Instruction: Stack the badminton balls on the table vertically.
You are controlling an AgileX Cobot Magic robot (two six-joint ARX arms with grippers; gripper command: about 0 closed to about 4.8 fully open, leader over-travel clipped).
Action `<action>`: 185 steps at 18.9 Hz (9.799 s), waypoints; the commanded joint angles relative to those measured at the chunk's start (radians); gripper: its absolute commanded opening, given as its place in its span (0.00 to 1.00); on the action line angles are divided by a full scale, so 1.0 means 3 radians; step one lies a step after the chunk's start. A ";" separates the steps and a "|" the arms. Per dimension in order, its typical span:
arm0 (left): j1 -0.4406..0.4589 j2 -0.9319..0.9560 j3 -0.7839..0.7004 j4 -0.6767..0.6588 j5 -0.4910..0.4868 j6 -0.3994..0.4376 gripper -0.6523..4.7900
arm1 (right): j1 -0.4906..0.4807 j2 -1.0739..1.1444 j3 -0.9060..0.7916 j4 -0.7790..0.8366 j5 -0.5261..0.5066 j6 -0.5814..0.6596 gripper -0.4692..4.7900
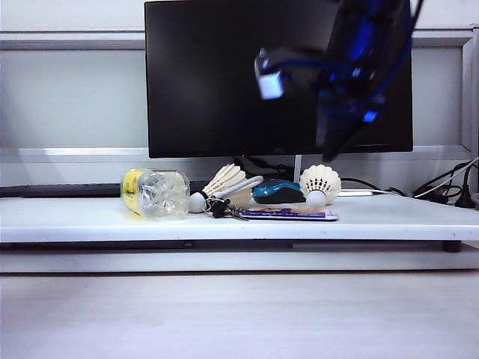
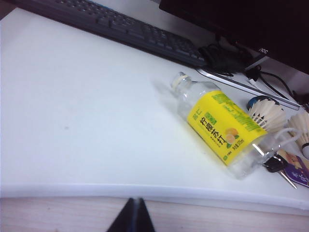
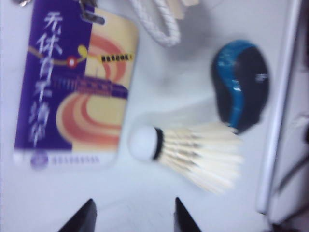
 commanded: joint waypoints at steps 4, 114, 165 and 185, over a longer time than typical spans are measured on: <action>-0.0004 -0.0010 -0.0009 -0.0058 0.0015 0.0017 0.11 | -0.0009 0.0231 0.0015 0.0387 0.0193 0.0183 0.47; -0.0005 -0.0010 0.0000 -0.0048 0.0464 0.0050 0.11 | -0.0922 0.1118 0.1535 -0.1705 -0.1779 0.3669 0.24; -0.0020 -0.0010 0.0001 -0.0046 0.0612 -0.0011 0.11 | -0.0469 0.1198 0.1769 -0.1155 -0.0533 0.2575 0.51; -0.0020 -0.0010 0.0003 -0.0046 0.0610 0.0015 0.11 | -0.0237 0.1207 0.1759 -0.1567 -0.0202 0.0113 0.53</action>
